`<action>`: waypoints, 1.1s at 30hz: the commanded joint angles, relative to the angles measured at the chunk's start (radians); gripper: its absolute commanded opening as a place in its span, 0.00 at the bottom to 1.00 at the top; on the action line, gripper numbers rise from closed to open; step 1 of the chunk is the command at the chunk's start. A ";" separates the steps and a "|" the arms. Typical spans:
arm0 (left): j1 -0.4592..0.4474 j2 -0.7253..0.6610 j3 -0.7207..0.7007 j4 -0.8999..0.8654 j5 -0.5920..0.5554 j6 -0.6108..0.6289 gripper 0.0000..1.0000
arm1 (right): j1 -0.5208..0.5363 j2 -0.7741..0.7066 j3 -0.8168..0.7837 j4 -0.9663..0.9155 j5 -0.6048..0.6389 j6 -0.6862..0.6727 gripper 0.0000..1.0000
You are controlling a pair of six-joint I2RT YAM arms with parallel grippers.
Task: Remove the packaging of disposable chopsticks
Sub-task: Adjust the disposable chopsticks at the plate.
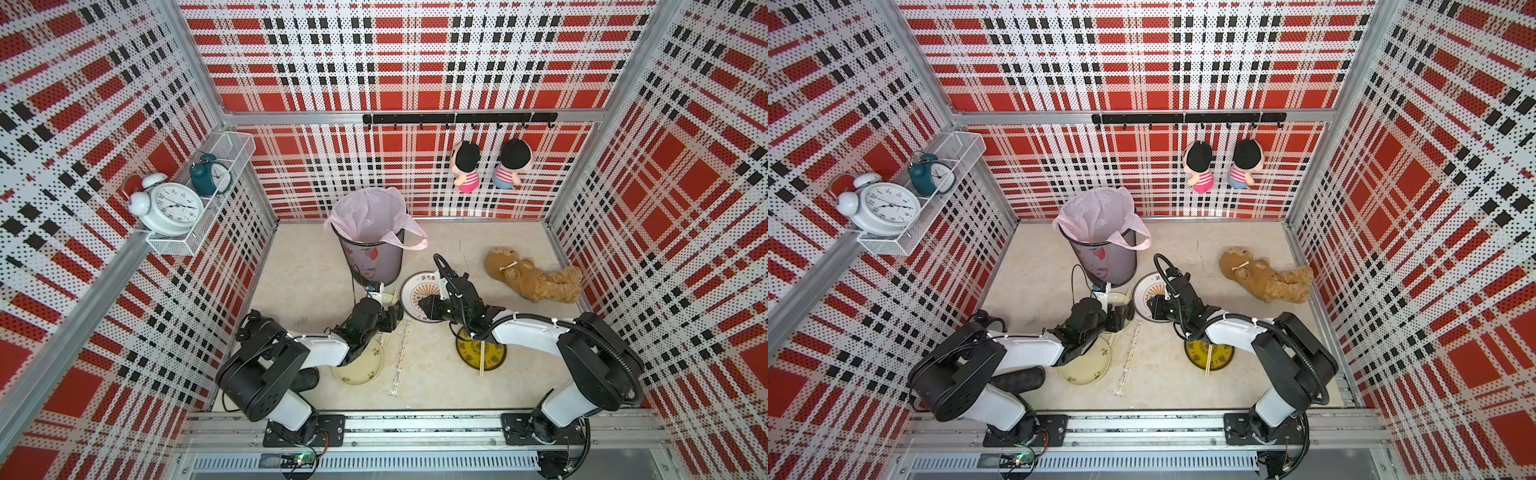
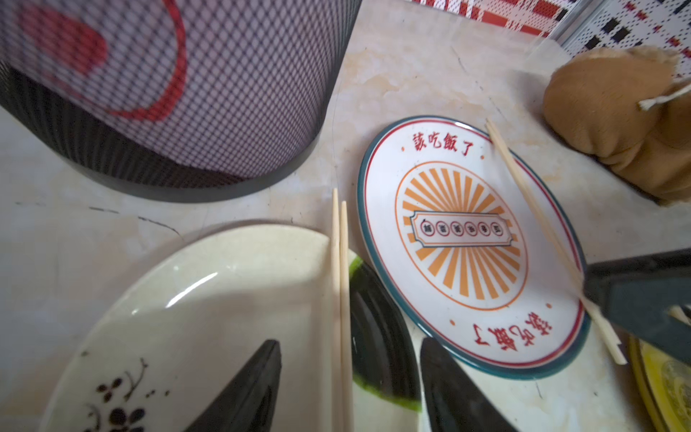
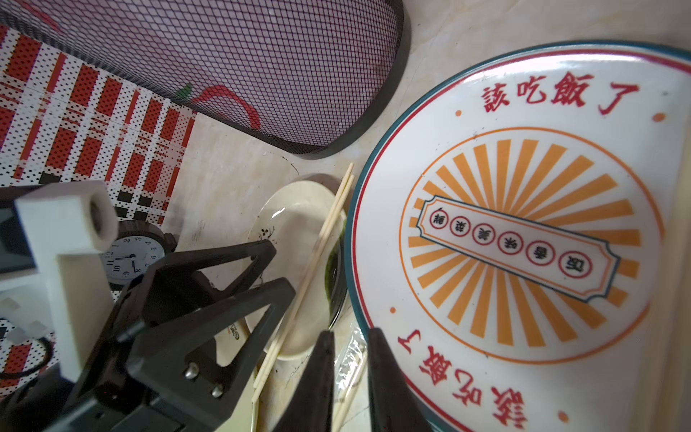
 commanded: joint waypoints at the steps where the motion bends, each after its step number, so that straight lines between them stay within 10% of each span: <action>1: -0.003 -0.068 -0.029 0.018 0.000 0.002 0.72 | 0.005 -0.048 -0.016 0.016 0.023 -0.022 0.20; 10: -0.008 -0.264 -0.144 0.103 0.059 -0.016 0.99 | 0.037 -0.171 -0.111 0.103 0.064 -0.132 0.38; 15: -0.013 -0.353 -0.204 0.172 0.142 -0.039 0.98 | 0.200 -0.256 -0.075 -0.030 0.355 -0.317 0.72; 16: -0.013 -0.374 -0.217 0.184 0.157 -0.047 0.98 | 0.240 -0.266 -0.070 -0.047 0.438 -0.345 1.00; 28: -0.052 -0.556 -0.334 0.209 0.192 -0.132 0.98 | 0.305 -0.387 -0.169 -0.058 0.480 -0.309 1.00; 33: -0.195 -0.575 -0.316 0.039 0.010 -0.101 0.98 | 0.353 -0.350 -0.239 -0.021 0.456 -0.209 1.00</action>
